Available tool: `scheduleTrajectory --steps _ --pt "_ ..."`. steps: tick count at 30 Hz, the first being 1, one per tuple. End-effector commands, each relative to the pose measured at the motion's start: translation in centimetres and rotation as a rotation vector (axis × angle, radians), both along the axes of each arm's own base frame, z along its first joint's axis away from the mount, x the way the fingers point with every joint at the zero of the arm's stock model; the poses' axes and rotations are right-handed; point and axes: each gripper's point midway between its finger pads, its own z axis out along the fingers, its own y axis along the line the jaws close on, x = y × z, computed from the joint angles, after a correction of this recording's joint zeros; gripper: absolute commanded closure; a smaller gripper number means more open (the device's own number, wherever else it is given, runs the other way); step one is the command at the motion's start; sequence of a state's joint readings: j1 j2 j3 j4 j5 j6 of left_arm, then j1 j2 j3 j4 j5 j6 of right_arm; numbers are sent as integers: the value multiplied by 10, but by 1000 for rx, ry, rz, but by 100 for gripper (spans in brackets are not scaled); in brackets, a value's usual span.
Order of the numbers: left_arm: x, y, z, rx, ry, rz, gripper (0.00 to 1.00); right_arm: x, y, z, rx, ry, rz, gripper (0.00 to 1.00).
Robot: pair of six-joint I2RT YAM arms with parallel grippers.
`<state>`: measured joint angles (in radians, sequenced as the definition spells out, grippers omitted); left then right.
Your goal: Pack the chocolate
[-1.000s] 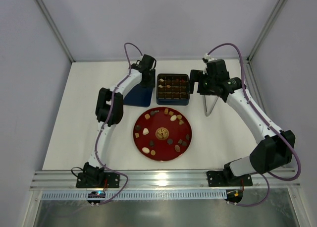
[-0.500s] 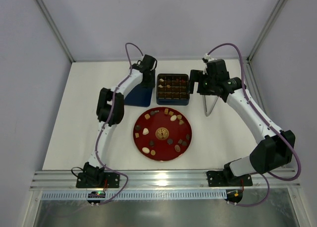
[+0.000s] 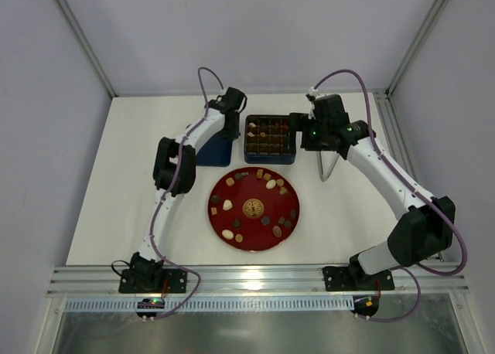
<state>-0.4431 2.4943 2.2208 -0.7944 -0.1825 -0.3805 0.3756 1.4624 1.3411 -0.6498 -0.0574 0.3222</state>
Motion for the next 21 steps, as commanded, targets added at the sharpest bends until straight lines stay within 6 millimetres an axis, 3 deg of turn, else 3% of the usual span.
scheduleTrajectory --steps 1,3,9,10,15,21 --pt "6 0 7 17 -16 -10 73 9 14 14 39 -46 20 6" --pt "5 -2 5 12 -12 -17 75 9 22 12 59 -40 36 6" --pt "4 -6 1 -9 6 -25 100 9 55 0 158 1 88 10" --pt "4 -6 2 -10 7 -23 100 10 68 -7 179 17 106 11" --pt "4 -4 13 -17 -2 -18 100 15 92 -16 217 18 122 15" --pt "8 2 40 -50 -29 -12 100 25 120 -27 240 14 148 17"
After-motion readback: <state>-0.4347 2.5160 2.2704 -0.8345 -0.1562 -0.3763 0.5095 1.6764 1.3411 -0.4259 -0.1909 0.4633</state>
